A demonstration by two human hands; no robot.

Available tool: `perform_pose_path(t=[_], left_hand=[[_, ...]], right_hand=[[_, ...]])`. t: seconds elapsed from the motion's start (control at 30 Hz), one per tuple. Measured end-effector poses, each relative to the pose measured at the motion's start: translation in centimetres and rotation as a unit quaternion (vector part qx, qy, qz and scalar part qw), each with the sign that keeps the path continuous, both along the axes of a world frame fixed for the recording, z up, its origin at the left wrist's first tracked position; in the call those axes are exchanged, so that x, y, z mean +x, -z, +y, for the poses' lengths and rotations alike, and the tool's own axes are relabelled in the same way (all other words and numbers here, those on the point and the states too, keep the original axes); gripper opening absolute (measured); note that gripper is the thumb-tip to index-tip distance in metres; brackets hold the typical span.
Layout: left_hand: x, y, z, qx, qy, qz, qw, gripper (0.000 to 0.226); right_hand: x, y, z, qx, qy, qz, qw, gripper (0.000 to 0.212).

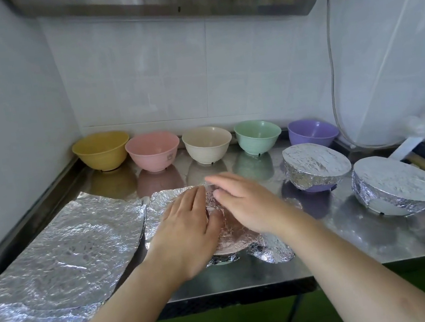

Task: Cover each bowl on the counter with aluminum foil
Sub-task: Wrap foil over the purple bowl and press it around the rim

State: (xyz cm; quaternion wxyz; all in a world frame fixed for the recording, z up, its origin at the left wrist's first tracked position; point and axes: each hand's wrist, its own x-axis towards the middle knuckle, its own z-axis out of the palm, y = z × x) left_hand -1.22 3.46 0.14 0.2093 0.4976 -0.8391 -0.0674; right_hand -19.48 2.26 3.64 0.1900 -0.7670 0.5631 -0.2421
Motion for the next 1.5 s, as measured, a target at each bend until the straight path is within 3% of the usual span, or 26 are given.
perform_pose_path(t=[0.1, 0.23, 0.33, 0.4, 0.53, 0.73, 0.9, 1.03, 1.27, 1.43, 1.5], left_hand=[[0.1, 0.5, -0.2, 0.03, -0.012, -0.001, 0.999, 0.077], [0.1, -0.1, -0.3, 0.093, -0.045, 0.101, 0.99, 0.075], [-0.5, -1.4, -1.8, 0.14, -0.081, 0.16, 0.974, 0.046], [-1.1, -1.9, -2.5, 0.12, -0.096, 0.18, 0.972, 0.031], [-1.4, -1.7, -2.3, 0.097, -0.109, 0.165, 0.975, 0.032], [-1.2, -2.1, -2.3, 0.125, -0.126, 0.208, 0.962, 0.033], [-1.4, -2.2, -2.2, 0.121, -0.132, 0.181, 0.967, 0.036], [-1.3, -2.1, -2.2, 0.119, -0.13, 0.17, 0.97, 0.037], [-1.3, -2.3, -2.0, 0.125, -0.124, 0.187, 0.967, 0.039], [-1.6, -1.6, -1.0, 0.032, -0.126, 0.19, 0.973, 0.03], [-2.3, -1.0, 0.7, -0.004, -0.13, 0.151, 0.98, 0.05]], right_hand=[[0.6, 1.5, -1.2, -0.015, -0.001, 0.034, 0.999, 0.038], [0.5, 1.8, -1.4, -0.023, 0.02, 0.065, 0.997, 0.038], [0.8, 1.9, -1.5, -0.033, 0.029, 0.073, 0.996, 0.037], [0.9, 2.0, -1.4, -0.04, 0.039, 0.078, 0.995, 0.036], [0.8, 1.5, -1.3, -0.008, 0.049, 0.059, 0.997, 0.038], [0.6, 1.0, -0.8, 0.028, 0.072, 0.006, 0.997, 0.043], [0.5, 2.0, 1.1, -0.005, 0.143, -0.16, 0.977, 0.043], [1.0, 3.9, 2.5, -0.023, 0.183, -0.22, 0.958, 0.045], [1.6, 5.2, 2.4, -0.042, 0.227, -0.423, 0.876, 0.036], [1.8, 5.7, 2.5, -0.041, 0.243, -0.452, 0.857, 0.034], [1.8, 5.9, 2.7, -0.033, 0.246, -0.467, 0.849, 0.033]])
